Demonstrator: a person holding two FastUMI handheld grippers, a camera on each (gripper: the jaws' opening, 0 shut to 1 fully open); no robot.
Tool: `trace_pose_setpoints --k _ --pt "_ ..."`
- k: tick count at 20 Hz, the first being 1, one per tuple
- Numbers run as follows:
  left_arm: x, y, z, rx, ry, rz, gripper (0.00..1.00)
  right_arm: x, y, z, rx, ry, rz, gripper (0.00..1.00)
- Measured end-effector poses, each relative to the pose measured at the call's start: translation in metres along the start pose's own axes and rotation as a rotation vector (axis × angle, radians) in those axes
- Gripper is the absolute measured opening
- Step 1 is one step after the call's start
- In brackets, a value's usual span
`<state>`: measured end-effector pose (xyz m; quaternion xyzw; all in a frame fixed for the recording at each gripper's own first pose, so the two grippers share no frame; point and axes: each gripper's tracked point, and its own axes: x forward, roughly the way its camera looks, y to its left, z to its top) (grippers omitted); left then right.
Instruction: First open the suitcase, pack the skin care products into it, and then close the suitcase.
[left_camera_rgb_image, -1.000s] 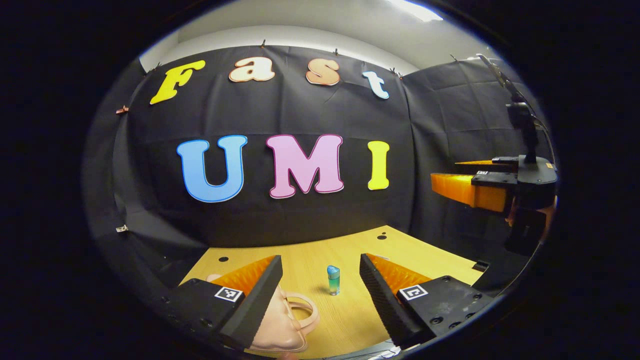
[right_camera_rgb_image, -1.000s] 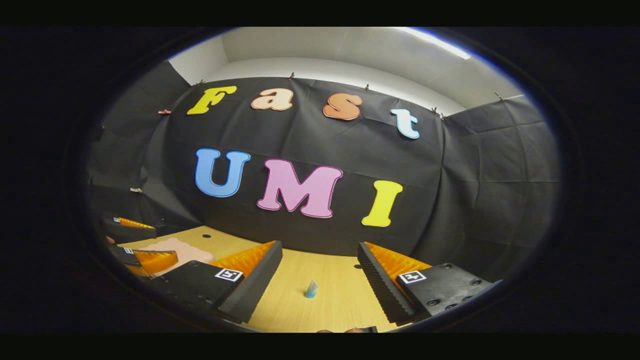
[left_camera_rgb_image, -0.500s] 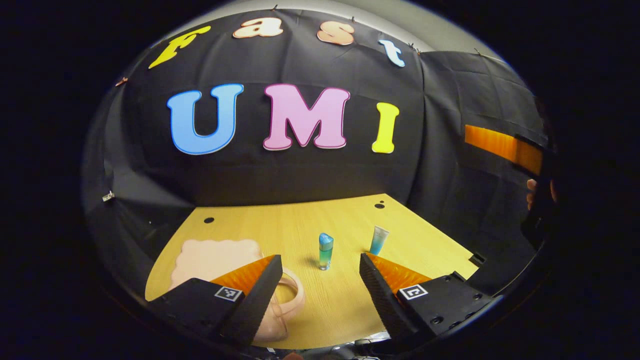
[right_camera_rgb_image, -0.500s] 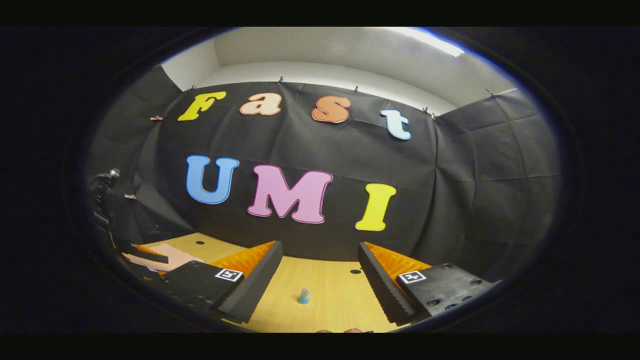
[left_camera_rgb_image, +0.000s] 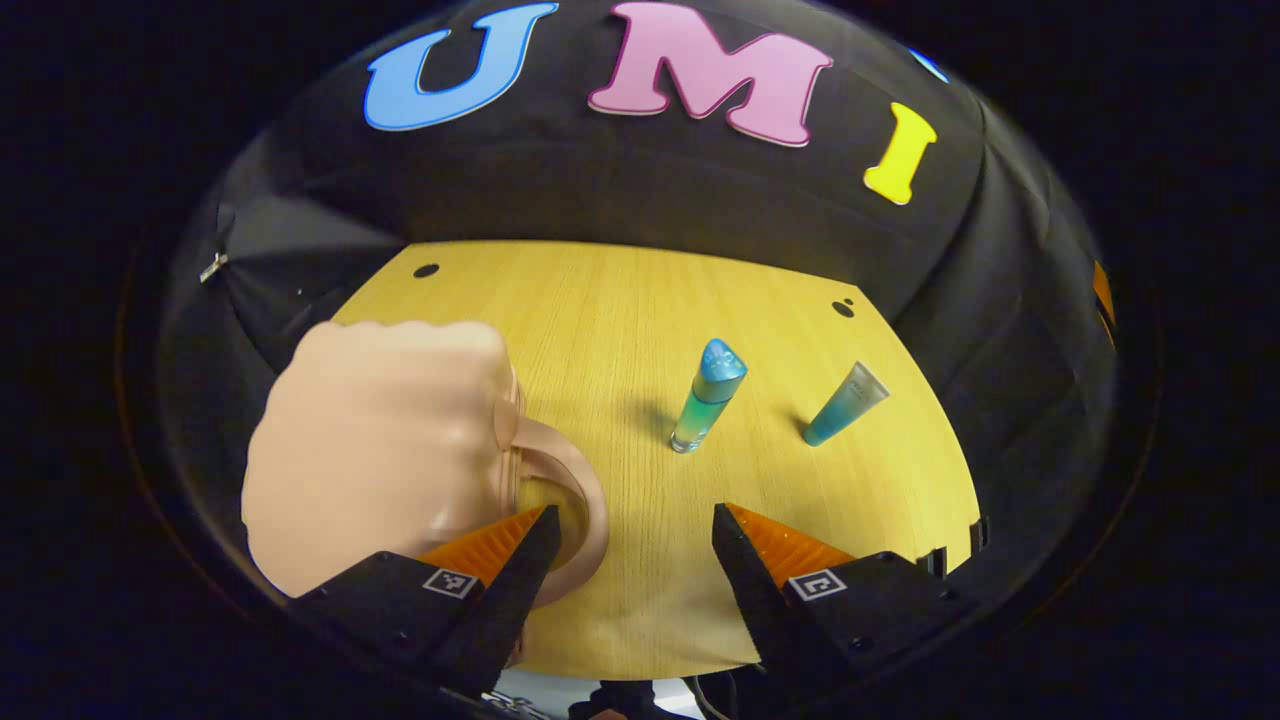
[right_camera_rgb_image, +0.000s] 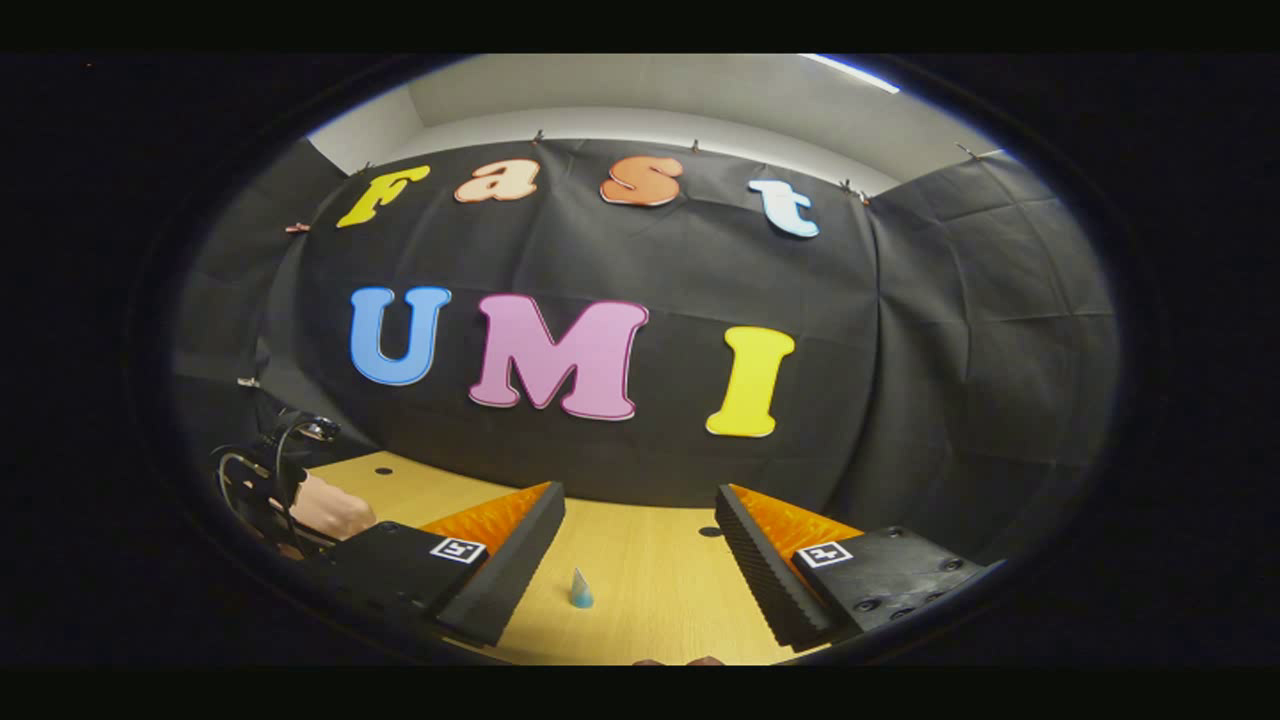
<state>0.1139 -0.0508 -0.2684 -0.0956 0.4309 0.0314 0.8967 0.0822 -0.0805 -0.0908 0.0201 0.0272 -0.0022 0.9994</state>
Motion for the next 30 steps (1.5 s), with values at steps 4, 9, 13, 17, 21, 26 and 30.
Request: trace_pose_setpoints --k 4,9,13,17,21,26,30 --pt "0.038 0.018 -0.005 0.002 0.084 0.087 0.96 0.029 -0.016 -0.029 0.046 0.063 0.011 0.96" --pt "0.058 0.024 -0.003 0.048 0.106 0.133 0.90 0.057 -0.027 -0.042 0.071 0.092 0.011 0.96" --pt "0.070 0.020 -0.015 0.038 0.165 0.108 0.87 0.066 -0.027 -0.044 0.072 0.098 0.022 0.96" --pt "0.077 0.031 -0.027 0.045 0.218 0.099 0.37 0.067 -0.032 -0.052 0.073 0.118 0.020 0.96" --pt "0.068 0.026 -0.018 0.088 0.202 0.086 0.16 0.068 -0.040 -0.055 0.079 0.124 0.007 0.96" --pt "0.035 0.016 0.007 0.150 0.175 0.067 0.14 0.071 -0.036 -0.057 0.085 0.128 0.016 0.96" --pt "-0.014 0.018 0.046 0.171 0.106 0.028 0.14 0.081 -0.021 -0.058 0.088 0.131 0.046 0.97"
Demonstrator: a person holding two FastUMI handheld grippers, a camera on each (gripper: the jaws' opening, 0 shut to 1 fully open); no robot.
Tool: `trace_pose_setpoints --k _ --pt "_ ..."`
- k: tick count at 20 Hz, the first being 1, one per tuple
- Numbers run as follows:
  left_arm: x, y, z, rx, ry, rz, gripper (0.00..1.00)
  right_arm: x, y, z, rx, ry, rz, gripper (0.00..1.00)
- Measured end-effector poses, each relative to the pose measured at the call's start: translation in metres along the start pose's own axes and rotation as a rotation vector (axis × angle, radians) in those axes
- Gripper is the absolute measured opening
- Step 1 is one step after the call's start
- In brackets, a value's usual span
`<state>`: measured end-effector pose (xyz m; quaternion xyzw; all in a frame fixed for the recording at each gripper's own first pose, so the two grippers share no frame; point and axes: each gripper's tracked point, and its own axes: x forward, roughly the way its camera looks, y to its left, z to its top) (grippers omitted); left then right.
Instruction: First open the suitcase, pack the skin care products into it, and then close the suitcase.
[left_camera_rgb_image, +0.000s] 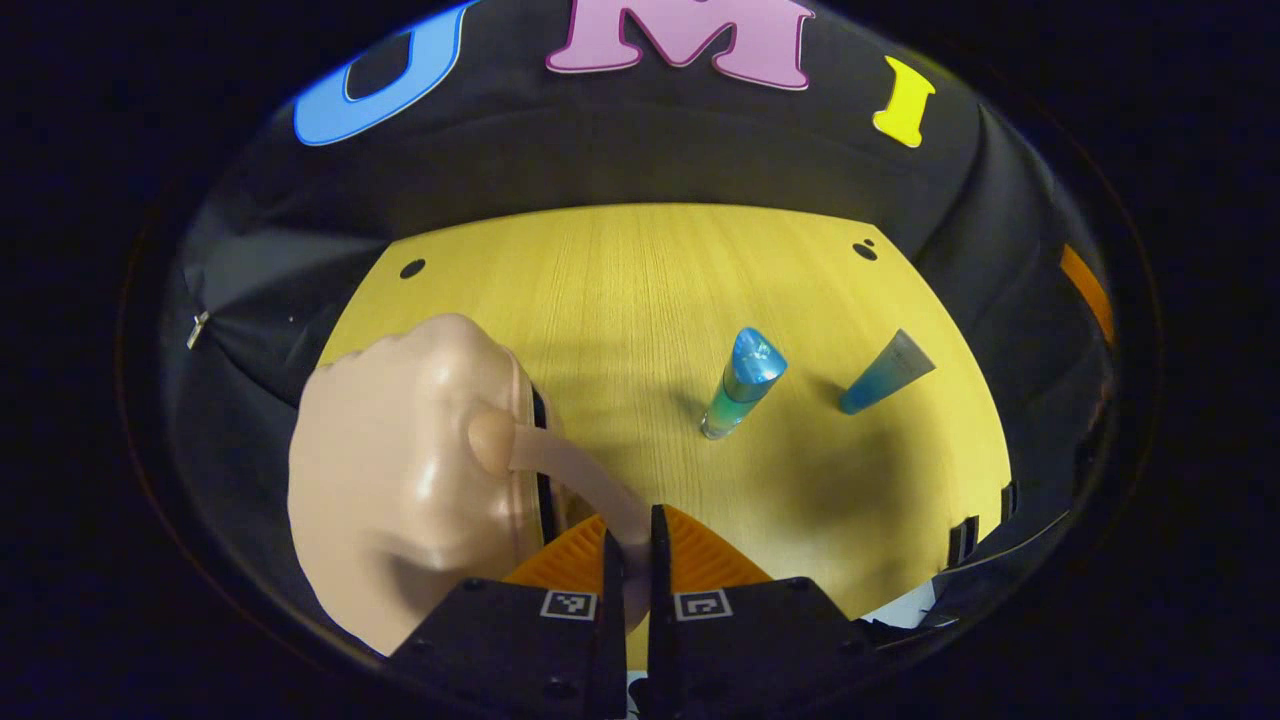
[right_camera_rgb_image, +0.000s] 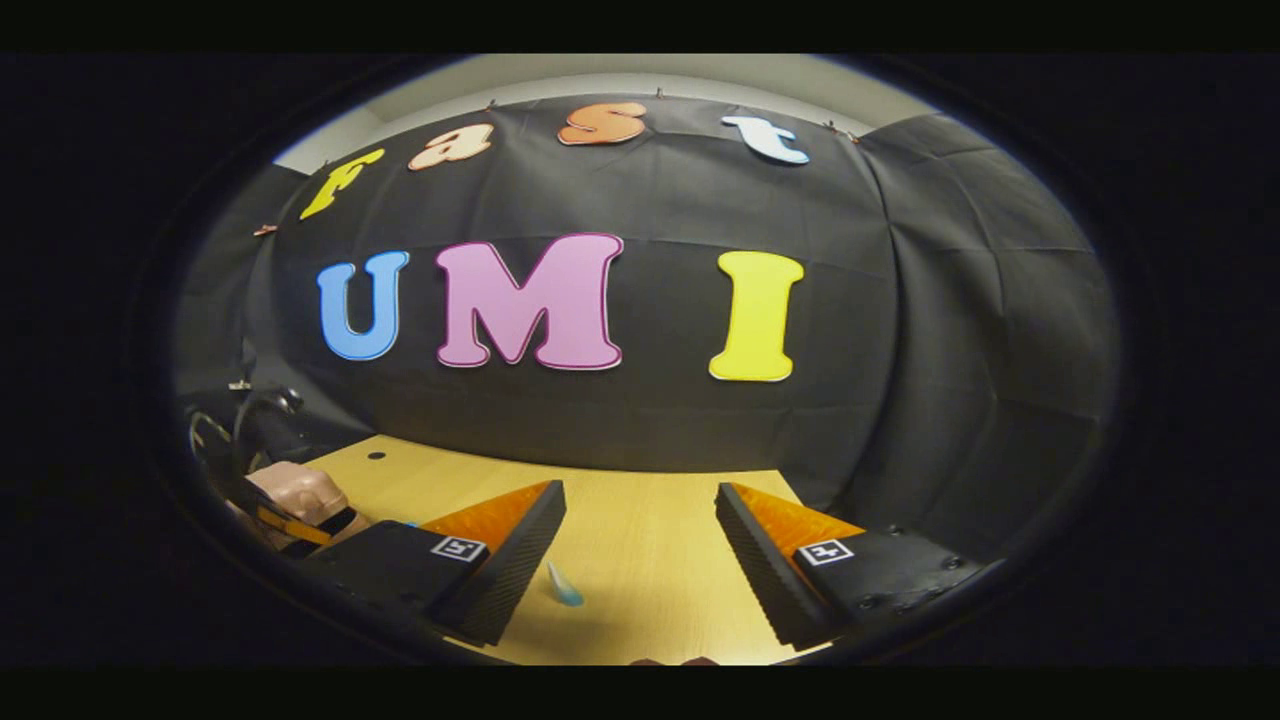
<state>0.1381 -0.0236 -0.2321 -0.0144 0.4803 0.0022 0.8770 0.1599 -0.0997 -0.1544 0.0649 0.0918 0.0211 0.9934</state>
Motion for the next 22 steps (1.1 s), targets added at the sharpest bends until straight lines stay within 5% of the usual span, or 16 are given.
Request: trace_pose_setpoints --k 6,10,12,17,22 --pt "-0.105 0.084 0.043 -0.082 -0.143 -0.001 0.14 0.001 0.032 0.032 -0.051 -0.054 0.002 0.96" --pt "-0.160 0.186 0.055 -0.048 -0.249 0.101 0.14 -0.008 0.060 0.054 -0.074 -0.084 -0.042 0.96" --pt "-0.175 0.252 0.060 -0.028 -0.325 0.222 0.13 -0.013 0.076 0.065 -0.060 -0.098 -0.066 0.96" --pt "-0.172 0.385 0.041 -0.035 -0.362 0.333 0.11 -0.029 0.114 0.077 -0.096 -0.103 -0.103 0.97" --pt "-0.100 0.501 -0.003 -0.232 -0.284 0.311 0.11 -0.042 0.142 0.083 -0.094 -0.083 -0.152 0.96"
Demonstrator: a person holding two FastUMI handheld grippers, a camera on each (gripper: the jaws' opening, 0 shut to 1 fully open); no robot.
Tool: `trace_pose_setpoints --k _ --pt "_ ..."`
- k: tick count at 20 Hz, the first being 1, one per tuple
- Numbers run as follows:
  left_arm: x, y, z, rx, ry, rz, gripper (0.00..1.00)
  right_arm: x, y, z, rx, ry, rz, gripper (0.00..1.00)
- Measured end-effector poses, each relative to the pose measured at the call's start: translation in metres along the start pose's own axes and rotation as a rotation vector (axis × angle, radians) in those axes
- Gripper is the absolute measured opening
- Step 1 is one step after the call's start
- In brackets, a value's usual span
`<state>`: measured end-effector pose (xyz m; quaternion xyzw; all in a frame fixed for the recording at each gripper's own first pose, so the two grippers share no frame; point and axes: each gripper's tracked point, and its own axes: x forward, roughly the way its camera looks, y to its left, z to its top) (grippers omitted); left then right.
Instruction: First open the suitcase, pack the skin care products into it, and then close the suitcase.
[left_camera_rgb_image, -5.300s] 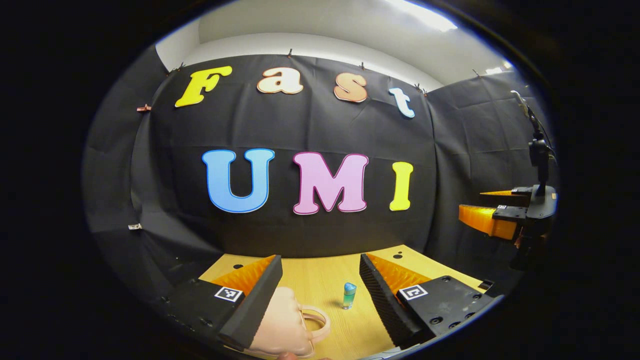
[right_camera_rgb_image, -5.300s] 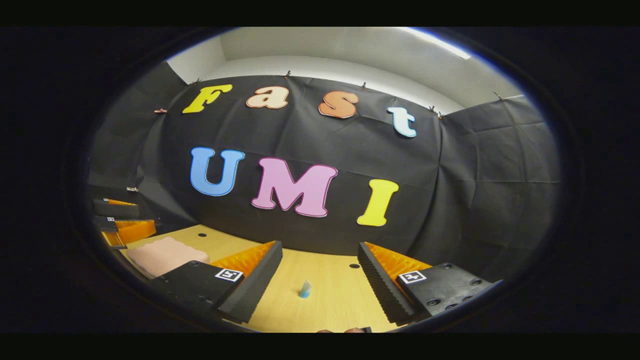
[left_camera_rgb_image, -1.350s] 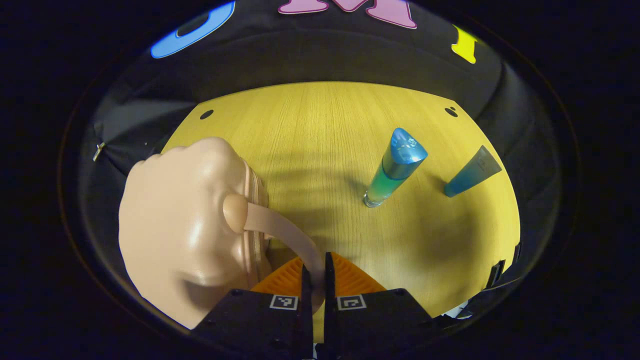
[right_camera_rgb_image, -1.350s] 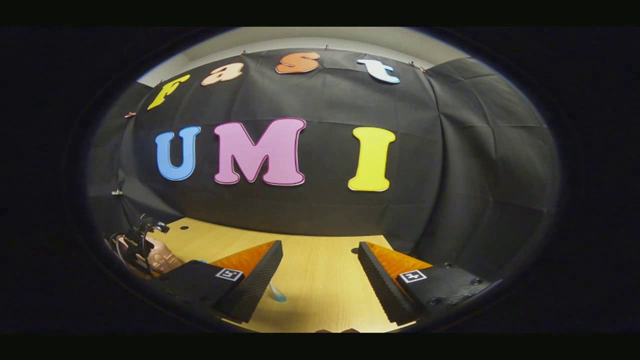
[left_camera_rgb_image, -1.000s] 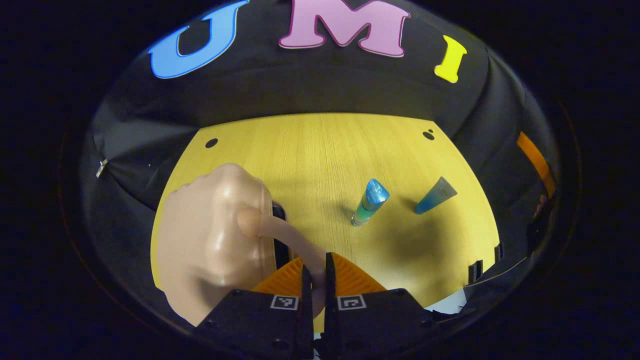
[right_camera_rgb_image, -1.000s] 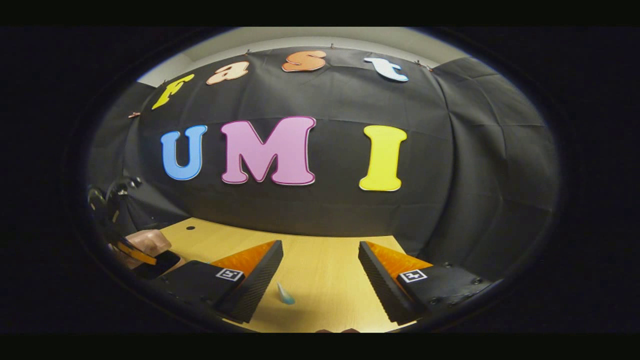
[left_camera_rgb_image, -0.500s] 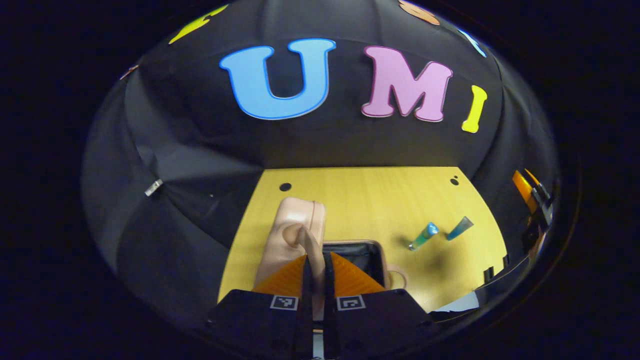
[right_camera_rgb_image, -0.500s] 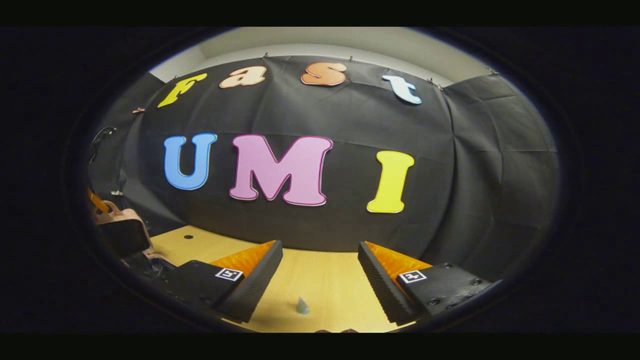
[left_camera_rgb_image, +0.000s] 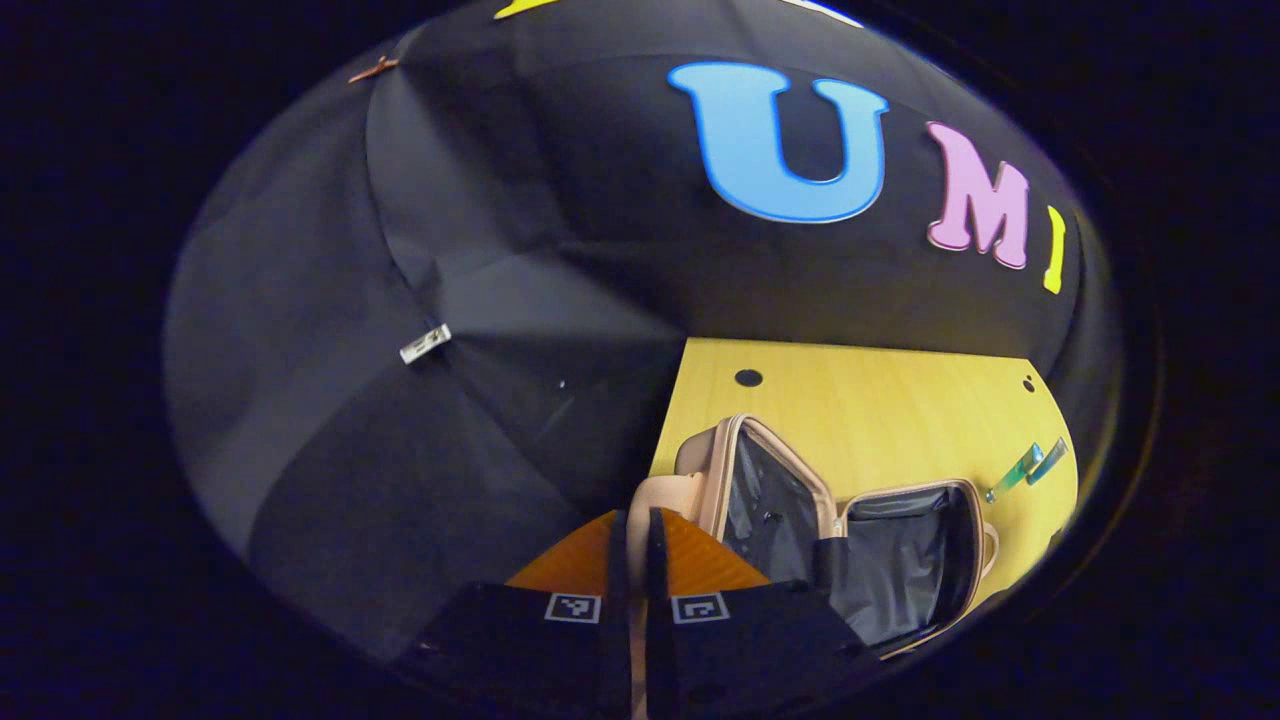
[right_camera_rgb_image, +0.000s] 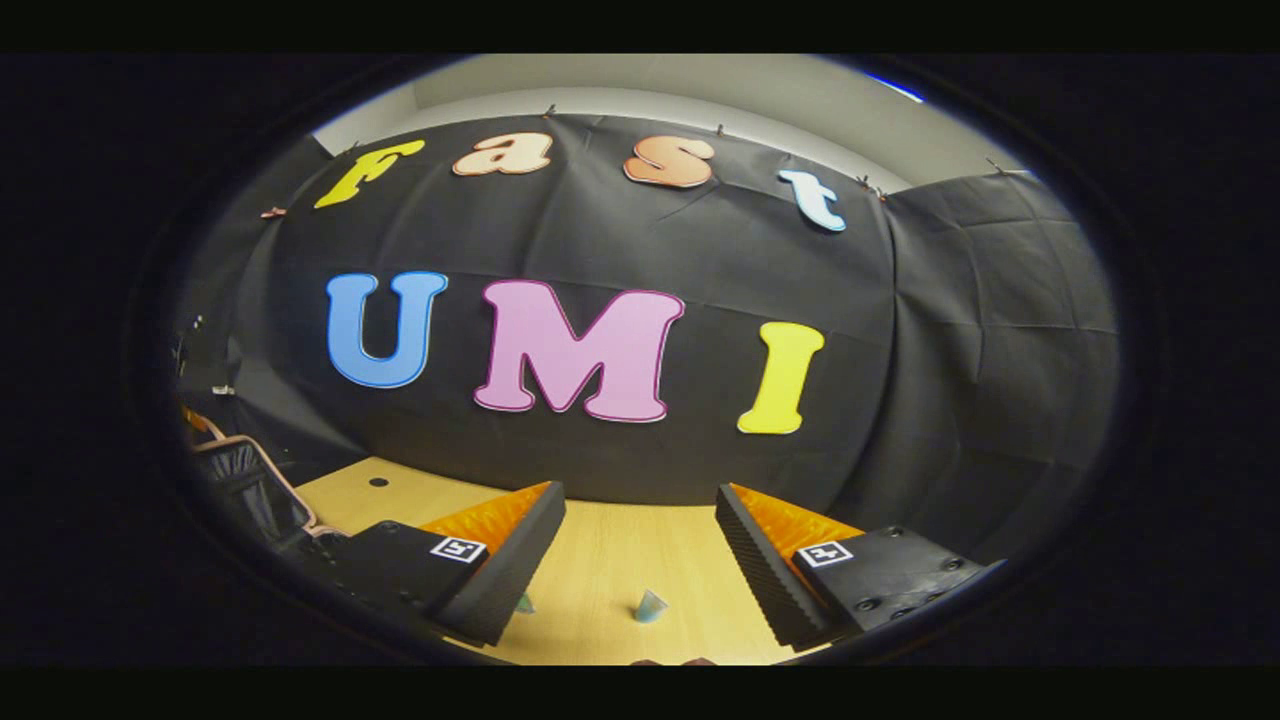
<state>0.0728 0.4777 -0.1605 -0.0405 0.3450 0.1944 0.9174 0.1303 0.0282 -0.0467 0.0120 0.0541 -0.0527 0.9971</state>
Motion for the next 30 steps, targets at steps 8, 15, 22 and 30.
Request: trace_pose_setpoints --k 8,15,22,30 --pt "0.114 0.055 -0.109 -0.186 0.203 -0.035 0.12 -0.018 0.012 0.001 -0.026 0.059 -0.060 0.96" --pt "0.124 0.065 -0.125 -0.113 0.185 0.006 0.24 -0.038 0.009 -0.003 -0.035 0.075 -0.102 0.97" --pt "0.061 0.039 -0.052 0.034 -0.098 -0.026 0.91 -0.051 0.008 -0.014 -0.040 0.077 -0.113 0.97" --pt "-0.097 -0.066 0.059 0.148 -0.489 -0.133 0.96 -0.043 0.059 -0.007 -0.034 0.038 0.001 0.96"
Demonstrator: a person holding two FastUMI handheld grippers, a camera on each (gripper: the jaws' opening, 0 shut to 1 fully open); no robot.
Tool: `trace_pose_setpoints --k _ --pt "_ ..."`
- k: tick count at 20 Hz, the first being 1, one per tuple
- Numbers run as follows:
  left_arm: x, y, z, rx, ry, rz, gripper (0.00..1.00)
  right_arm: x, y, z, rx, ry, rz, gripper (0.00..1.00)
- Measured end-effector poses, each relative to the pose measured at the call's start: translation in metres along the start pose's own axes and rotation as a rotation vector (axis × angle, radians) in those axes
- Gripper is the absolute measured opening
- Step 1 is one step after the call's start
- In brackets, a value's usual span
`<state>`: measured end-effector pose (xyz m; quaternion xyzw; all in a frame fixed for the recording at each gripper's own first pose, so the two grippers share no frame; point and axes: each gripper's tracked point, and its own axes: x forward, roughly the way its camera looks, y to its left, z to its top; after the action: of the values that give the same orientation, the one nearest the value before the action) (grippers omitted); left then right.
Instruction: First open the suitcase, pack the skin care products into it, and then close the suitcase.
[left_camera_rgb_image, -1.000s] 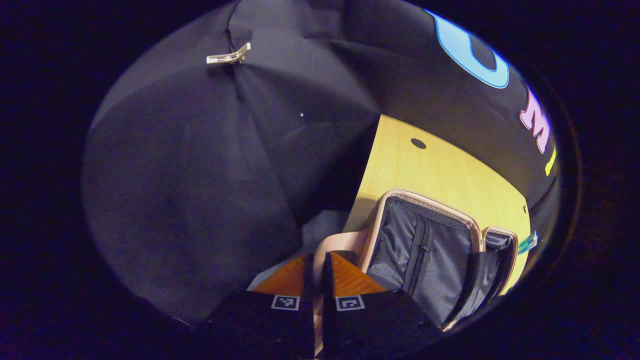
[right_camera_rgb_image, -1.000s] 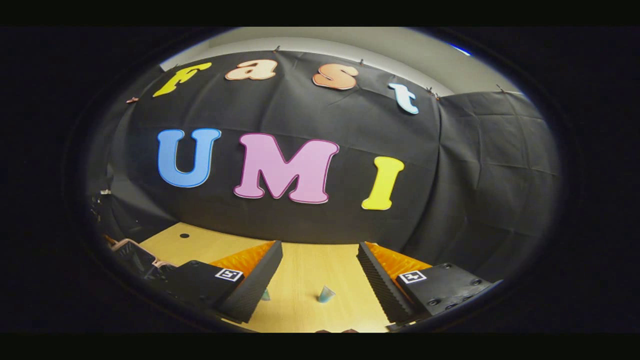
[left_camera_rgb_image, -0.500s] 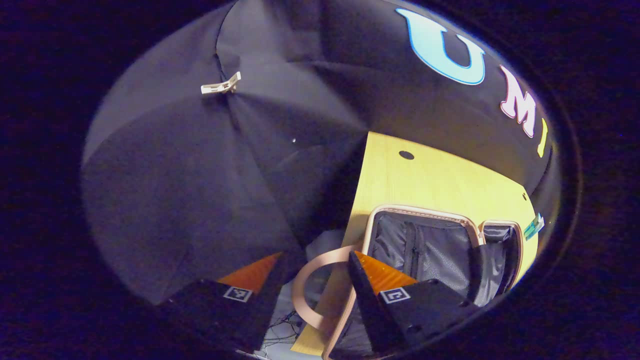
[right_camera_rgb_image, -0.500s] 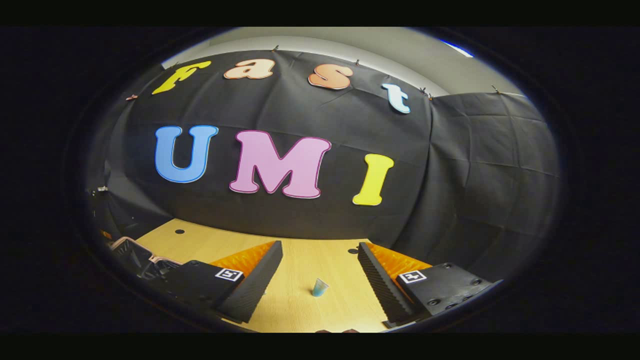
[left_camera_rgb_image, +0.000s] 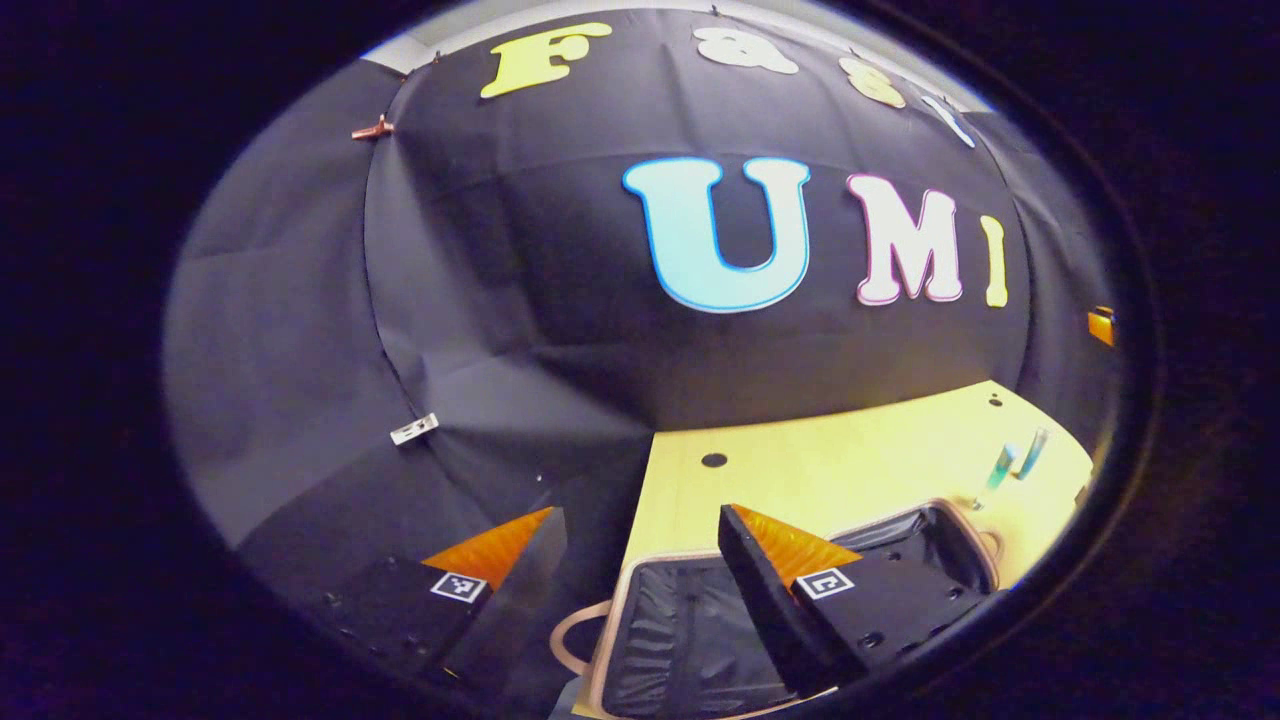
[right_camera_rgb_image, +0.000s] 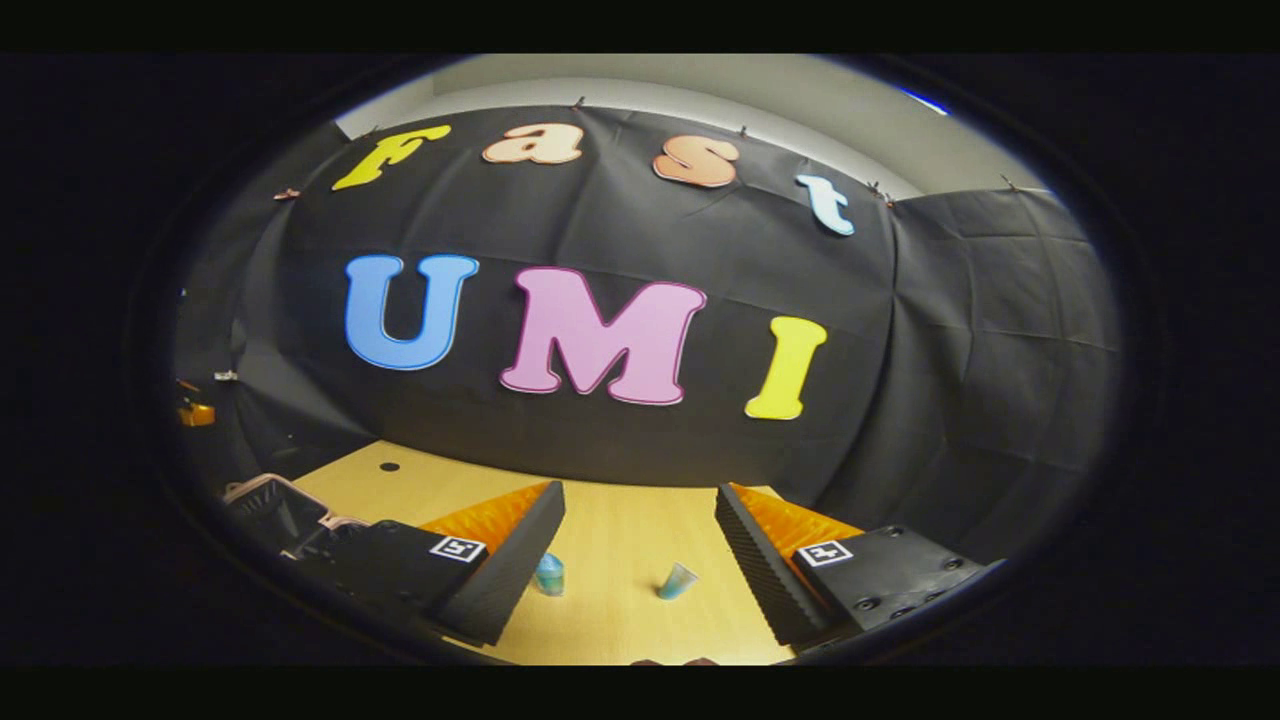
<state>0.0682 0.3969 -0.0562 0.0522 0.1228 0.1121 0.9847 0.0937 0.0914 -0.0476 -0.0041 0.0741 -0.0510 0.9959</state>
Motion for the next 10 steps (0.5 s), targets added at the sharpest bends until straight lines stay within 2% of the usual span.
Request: trace_pose_setpoints --k 4,8,10 --pt "-0.029 -0.053 0.068 -0.004 -0.179 -0.039 0.98 -0.001 0.009 0.004 -0.007 -0.021 0.032 0.96" --pt "-0.056 -0.111 0.117 0.025 -0.299 -0.065 0.97 -0.006 0.002 0.002 -0.011 -0.026 0.033 0.96" --pt "-0.067 -0.145 0.131 0.006 -0.355 -0.115 0.97 -0.007 -0.009 0.000 -0.017 -0.029 0.021 0.96"
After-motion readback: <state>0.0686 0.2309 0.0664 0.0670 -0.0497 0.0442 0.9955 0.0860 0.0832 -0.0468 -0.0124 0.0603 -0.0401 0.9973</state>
